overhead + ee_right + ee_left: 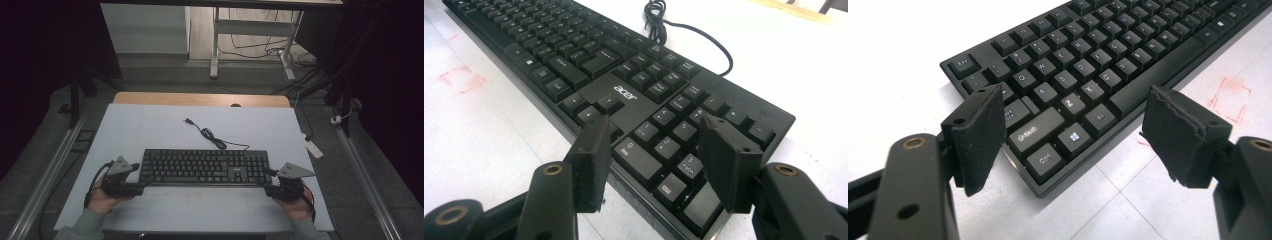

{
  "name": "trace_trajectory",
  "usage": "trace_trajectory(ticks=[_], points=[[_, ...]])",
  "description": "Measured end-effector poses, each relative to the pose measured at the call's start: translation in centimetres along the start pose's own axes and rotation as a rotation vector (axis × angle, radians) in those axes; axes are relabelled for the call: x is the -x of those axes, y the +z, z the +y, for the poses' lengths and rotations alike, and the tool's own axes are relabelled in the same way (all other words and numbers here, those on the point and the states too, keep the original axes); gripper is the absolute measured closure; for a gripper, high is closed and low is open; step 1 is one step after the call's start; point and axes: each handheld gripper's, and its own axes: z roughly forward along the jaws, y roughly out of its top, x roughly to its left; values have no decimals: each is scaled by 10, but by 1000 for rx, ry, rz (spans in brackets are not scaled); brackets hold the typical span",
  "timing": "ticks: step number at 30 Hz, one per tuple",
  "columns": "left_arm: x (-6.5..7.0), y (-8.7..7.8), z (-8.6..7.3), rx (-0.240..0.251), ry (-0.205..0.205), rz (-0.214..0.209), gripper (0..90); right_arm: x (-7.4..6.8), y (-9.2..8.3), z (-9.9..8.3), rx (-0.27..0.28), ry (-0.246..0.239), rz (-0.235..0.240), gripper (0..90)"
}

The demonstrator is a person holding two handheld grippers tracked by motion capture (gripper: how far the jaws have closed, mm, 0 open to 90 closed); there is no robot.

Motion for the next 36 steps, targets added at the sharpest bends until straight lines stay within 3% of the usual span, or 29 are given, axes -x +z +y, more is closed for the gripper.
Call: trace_trajectory(ticks=[19,36], points=[[0,-1,1,13,-15,1,254,1,1,-1,-11,-2,0,473],[-2,1,3,17,-43,3,276,-12,12,10,-10,-14,27,470]])
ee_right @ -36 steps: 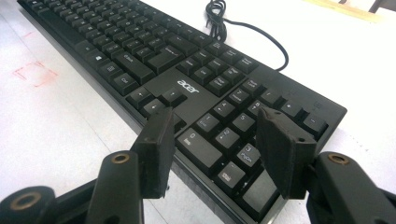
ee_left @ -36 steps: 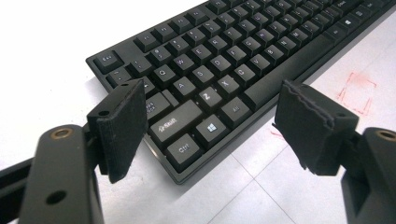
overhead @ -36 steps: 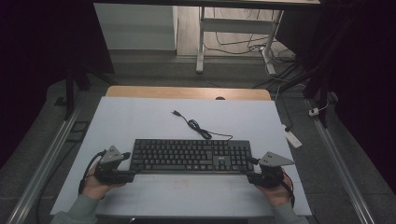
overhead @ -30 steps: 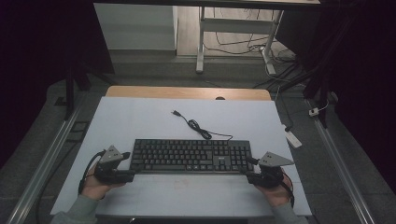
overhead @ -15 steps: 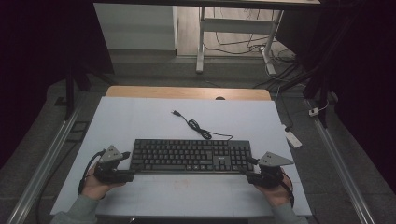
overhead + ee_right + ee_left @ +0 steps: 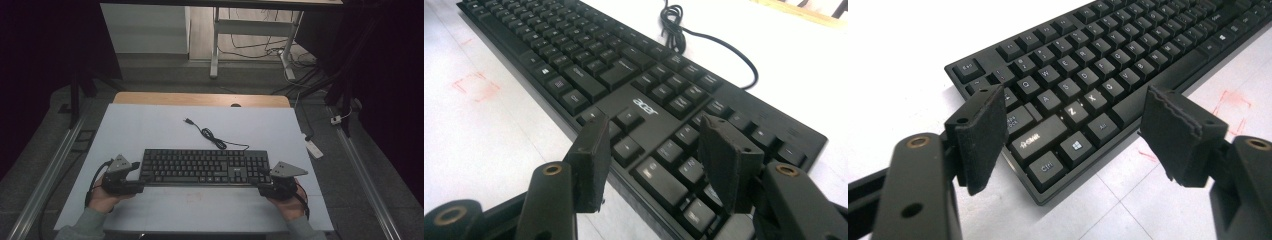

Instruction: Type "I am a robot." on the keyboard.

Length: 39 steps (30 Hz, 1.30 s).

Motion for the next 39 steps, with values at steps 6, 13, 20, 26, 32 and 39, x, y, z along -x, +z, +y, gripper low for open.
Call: trace_trajectory(ticks=[6,13,20,26,32,39], points=[[-3,1,1,2,-15,-9,340,-9,12,9,17,11,43,469],[-5,2,2,1,-33,-7,446,-18,24,22,17,7,66,471],[-6,5,3,-3,-36,-13,554,-27,39,34,11,-8,83,482],[-6,6,3,-5,-17,-14,667,-34,54,46,9,-22,97,548],[-5,6,3,-4,-12,-17,750,-39,66,56,4,-22,110,667],[-5,6,4,-5,-4,-22,868,-42,81,62,-26,-29,159,886]])
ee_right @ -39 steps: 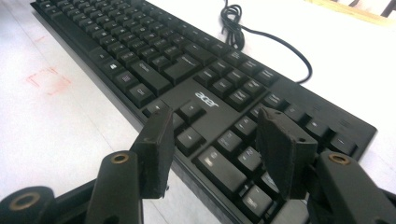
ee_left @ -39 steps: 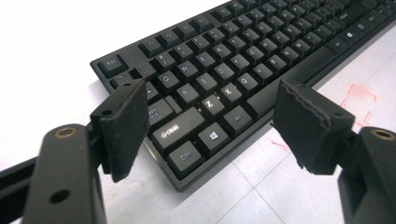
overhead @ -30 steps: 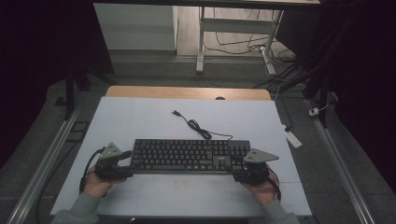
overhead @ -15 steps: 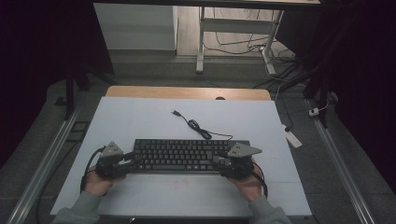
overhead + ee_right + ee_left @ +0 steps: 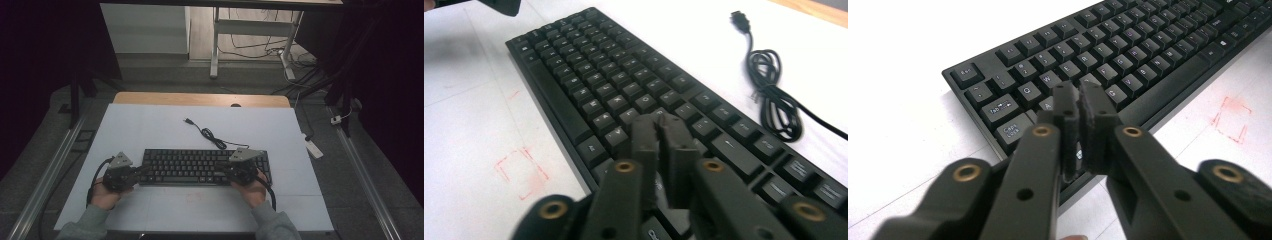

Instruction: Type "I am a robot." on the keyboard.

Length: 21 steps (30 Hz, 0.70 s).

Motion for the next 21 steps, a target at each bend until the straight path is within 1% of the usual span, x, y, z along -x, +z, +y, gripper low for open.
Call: trace_trajectory(ticks=[3,6,10,11,14,16,18,21], points=[[0,0,0,0,1,3,889,-1,5,2,-1,-4,10,895],[0,1,0,-5,1,4,890,-2,10,4,2,-6,11,895],[-1,4,0,-24,3,14,890,-4,15,8,-1,-9,16,895],[-1,5,0,-29,4,16,891,-5,20,11,3,-13,19,895],[-1,9,0,-46,8,31,890,-7,27,16,-7,-23,23,895],[-2,12,-1,-61,16,43,890,-8,32,19,-5,-24,26,895],[-2,14,-1,-68,14,50,890,-8,34,20,-9,-28,27,895],[-5,17,-2,-77,9,59,890,-8,42,21,-21,-22,27,894]])
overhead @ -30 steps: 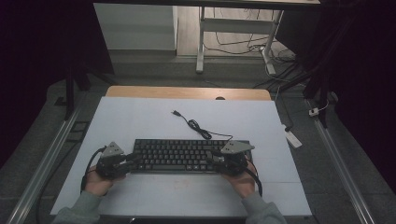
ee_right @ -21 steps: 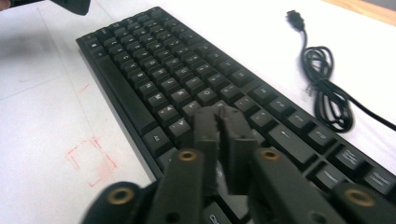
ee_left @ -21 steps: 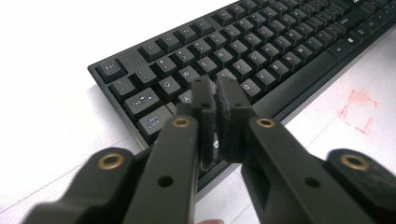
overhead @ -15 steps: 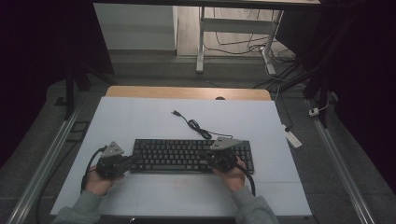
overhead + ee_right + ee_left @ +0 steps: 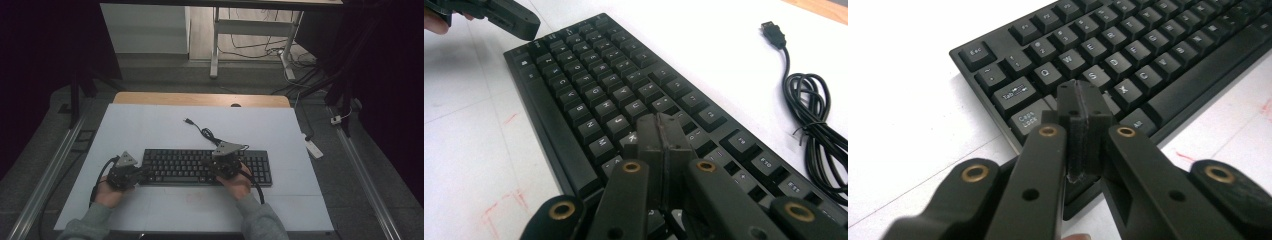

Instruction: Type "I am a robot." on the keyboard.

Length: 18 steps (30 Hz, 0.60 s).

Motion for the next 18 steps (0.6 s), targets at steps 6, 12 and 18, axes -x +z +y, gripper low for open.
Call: trace_trajectory(ticks=[6,12,18], points=[[-1,4,0,-12,4,3,890,2,7,2,-13,5,-4,893],[-1,8,-1,-23,6,9,888,3,12,3,-14,11,-5,893],[-1,10,-2,-26,2,11,885,4,16,3,-27,13,-6,893]])
